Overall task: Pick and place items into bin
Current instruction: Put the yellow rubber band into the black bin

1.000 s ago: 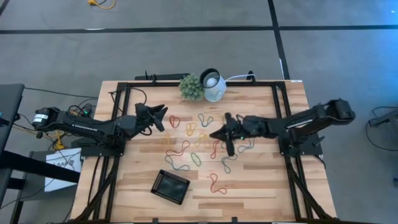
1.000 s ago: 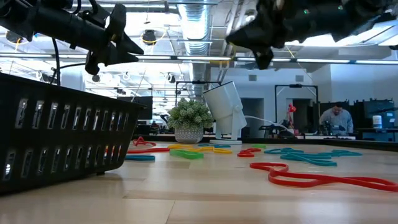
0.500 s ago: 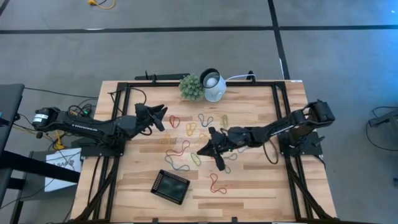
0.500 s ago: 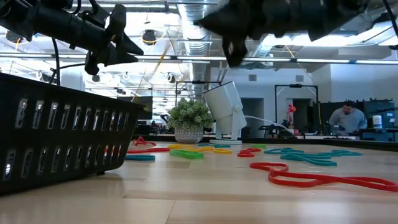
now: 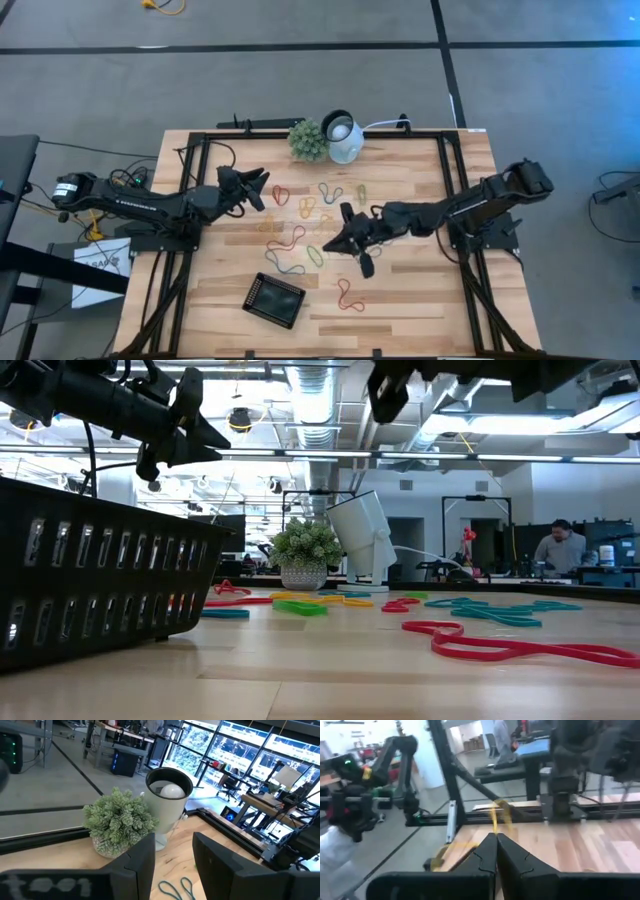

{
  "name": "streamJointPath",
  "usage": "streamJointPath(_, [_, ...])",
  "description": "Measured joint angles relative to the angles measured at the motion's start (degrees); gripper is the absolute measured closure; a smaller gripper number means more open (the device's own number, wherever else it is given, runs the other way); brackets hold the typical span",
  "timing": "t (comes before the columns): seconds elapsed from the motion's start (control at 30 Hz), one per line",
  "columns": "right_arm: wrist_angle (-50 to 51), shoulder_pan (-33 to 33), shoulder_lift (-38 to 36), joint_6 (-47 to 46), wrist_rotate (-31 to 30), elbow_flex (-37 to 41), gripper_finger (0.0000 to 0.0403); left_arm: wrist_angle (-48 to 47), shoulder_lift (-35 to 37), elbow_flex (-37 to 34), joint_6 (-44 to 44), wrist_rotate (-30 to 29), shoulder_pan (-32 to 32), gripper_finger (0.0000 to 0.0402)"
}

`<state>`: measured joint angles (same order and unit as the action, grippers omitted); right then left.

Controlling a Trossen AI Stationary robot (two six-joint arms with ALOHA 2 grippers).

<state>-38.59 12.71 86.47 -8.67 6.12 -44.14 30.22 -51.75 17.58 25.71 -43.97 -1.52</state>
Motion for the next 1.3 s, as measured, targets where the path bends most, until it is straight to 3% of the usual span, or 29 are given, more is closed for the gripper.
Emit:
streamJointPath(0.23, [-0.4,-1.6,0.7,0.9,0.3,-3.5,0.0403,0.0,0.0,0.0,0.0,0.0,0.0,0.0280])
streamJointPath(0.37, [-0.5,-3.1,-0.6,3.5,4.9,-7.9,0.0403,0.1,0.0,0.0,0.0,0.0,0.0,0.0280])
streamJointPath(0.63, [9.9,-4.0,-0.3,5.7,4.4,-11.8,0.0403,0.2,0.0,0.0,0.0,0.2,0.0,0.0280])
streamJointPath(0.7, [10.5,-4.6,-0.2,5.7,4.3,-11.7,0.0403,0.3,0.0,0.0,0.0,3.4,0.0,0.0280])
streamJointPath(0.87, [15.7,-6.7,-2.5,5.7,4.3,-11.4,0.0403,3.9,0.0,0.0,-0.6,22.0,-0.9,0.0280])
streamJointPath(0.97, [17.8,-8.3,-4.7,5.7,4.3,-11.4,0.0403,7.0,0.0,0.0,-1.6,29.8,-3.2,0.0280])
streamJointPath(1.3, [25.3,-13.3,-6.7,5.7,6.5,-11.4,0.0403,17.1,-2.4,1.7,-13.2,29.7,-10.5,0.0280])
